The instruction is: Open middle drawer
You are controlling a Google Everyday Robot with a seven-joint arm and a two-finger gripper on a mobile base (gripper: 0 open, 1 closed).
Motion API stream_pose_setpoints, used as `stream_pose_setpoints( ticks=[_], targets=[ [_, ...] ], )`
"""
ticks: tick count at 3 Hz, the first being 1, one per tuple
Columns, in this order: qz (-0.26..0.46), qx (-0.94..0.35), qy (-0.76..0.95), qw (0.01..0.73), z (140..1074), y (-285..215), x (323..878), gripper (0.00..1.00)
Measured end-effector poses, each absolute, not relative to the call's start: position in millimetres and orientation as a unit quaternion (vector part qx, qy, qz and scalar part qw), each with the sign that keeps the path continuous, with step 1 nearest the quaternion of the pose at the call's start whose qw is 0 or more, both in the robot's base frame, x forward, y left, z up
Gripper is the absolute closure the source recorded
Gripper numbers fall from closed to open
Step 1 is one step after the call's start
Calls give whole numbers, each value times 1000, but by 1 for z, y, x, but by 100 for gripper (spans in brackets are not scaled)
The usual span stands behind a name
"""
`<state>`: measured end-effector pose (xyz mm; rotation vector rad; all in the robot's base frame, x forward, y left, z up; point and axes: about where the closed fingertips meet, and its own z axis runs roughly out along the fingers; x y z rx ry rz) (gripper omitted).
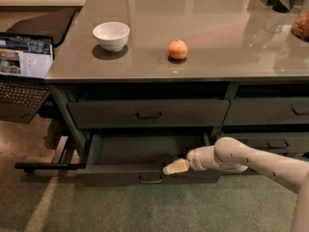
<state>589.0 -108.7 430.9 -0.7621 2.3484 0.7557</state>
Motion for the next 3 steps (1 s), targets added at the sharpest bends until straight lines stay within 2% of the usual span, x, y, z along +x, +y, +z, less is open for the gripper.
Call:
stream_pose_setpoints(
  ticks=[1,3],
  targets=[
    [273,-298,888,218,420,-127,544,10],
    [262,-317,896,168,427,-141,504,10]
  ],
)
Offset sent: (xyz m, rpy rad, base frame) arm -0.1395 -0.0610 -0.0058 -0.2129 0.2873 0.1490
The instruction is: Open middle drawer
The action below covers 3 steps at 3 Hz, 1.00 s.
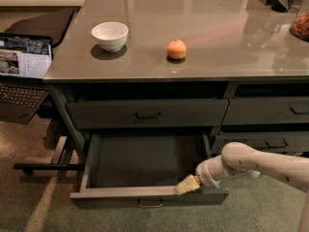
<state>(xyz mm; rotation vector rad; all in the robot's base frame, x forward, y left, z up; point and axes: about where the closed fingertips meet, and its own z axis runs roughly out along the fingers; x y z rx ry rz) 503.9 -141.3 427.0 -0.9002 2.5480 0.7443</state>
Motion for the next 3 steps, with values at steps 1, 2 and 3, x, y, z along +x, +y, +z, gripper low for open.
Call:
stream_pose_setpoints(
  ticks=[1,2,3],
  targets=[
    [247,-335,896,154,449,-149,484,4],
    [237,-357,890,153,472,-147,479,0],
    [238,-376,882,154,483,-140,481,0]
  ],
)
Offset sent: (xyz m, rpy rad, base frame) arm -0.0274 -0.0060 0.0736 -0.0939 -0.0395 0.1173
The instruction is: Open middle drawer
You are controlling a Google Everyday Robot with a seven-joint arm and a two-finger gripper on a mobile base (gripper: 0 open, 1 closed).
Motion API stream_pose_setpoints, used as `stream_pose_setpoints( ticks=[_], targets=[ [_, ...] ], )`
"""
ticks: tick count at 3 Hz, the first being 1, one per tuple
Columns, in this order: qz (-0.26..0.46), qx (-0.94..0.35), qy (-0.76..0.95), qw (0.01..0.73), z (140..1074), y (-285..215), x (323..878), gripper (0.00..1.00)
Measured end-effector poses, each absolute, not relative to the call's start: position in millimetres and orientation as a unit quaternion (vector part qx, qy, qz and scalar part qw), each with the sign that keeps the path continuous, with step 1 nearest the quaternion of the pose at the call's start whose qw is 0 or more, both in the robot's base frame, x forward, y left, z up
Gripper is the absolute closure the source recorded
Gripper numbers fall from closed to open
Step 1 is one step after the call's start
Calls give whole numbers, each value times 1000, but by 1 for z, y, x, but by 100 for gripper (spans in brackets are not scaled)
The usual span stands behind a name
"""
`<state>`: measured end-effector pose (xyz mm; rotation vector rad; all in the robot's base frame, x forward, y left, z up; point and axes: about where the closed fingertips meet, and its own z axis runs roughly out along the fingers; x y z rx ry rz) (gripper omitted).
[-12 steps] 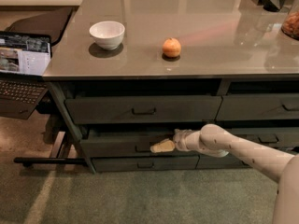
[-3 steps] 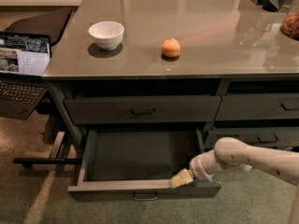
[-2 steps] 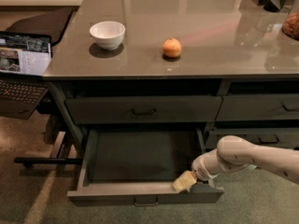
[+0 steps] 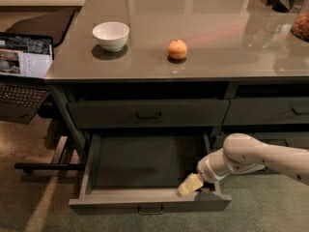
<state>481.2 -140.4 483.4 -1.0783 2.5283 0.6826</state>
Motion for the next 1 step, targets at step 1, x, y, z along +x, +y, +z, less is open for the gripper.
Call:
stream_pose_setpoints(
  ticks=[1],
  targets=[
    [238,-376,882,154,483,-140,481,0]
  ],
)
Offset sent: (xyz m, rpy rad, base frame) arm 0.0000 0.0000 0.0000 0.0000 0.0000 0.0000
